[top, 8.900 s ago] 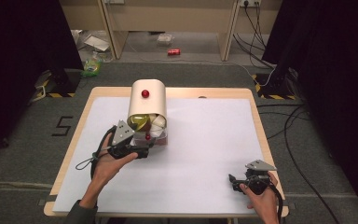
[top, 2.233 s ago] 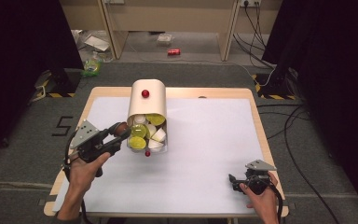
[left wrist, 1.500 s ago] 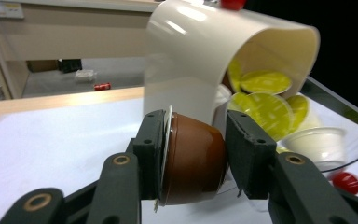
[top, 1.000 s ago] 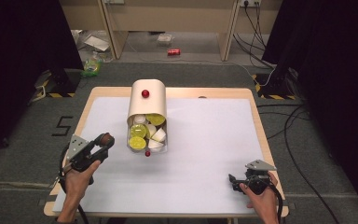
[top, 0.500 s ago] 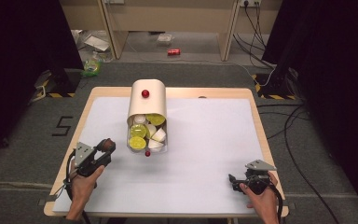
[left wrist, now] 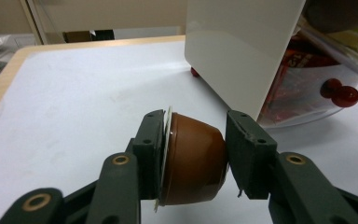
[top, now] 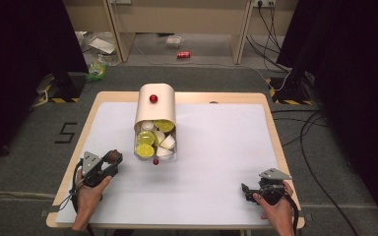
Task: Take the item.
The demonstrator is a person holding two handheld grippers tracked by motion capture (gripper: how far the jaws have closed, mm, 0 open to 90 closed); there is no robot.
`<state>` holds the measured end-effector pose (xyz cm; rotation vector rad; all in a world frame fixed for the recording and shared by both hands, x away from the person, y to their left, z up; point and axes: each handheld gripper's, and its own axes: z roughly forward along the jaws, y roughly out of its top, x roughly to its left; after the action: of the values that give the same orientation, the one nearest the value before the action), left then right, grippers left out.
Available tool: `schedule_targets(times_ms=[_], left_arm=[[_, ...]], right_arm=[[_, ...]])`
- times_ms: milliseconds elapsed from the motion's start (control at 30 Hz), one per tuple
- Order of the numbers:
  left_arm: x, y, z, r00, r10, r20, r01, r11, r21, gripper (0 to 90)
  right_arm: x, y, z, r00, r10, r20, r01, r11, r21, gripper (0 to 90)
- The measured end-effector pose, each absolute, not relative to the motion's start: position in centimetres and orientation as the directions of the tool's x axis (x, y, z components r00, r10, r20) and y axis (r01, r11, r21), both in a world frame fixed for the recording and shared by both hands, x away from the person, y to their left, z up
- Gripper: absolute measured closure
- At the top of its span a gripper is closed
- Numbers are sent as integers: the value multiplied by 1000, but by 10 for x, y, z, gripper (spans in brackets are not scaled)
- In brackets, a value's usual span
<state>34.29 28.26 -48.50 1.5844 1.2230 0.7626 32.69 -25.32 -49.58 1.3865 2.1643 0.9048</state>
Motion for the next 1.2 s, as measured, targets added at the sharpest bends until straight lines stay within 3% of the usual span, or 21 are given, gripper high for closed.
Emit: schedule_targets(times_ms=[900, 1200], left_arm=[[344, 287, -498, 280, 957, -72, 441, -62, 895, 567], [345, 287, -498, 285, 955, -83, 459, -59, 887, 477]], right_arm=[[327, -253, -496, -419, 908, 2, 639, 294, 711, 106], [327, -253, -496, -419, 908, 2, 639, 293, 711, 106]])
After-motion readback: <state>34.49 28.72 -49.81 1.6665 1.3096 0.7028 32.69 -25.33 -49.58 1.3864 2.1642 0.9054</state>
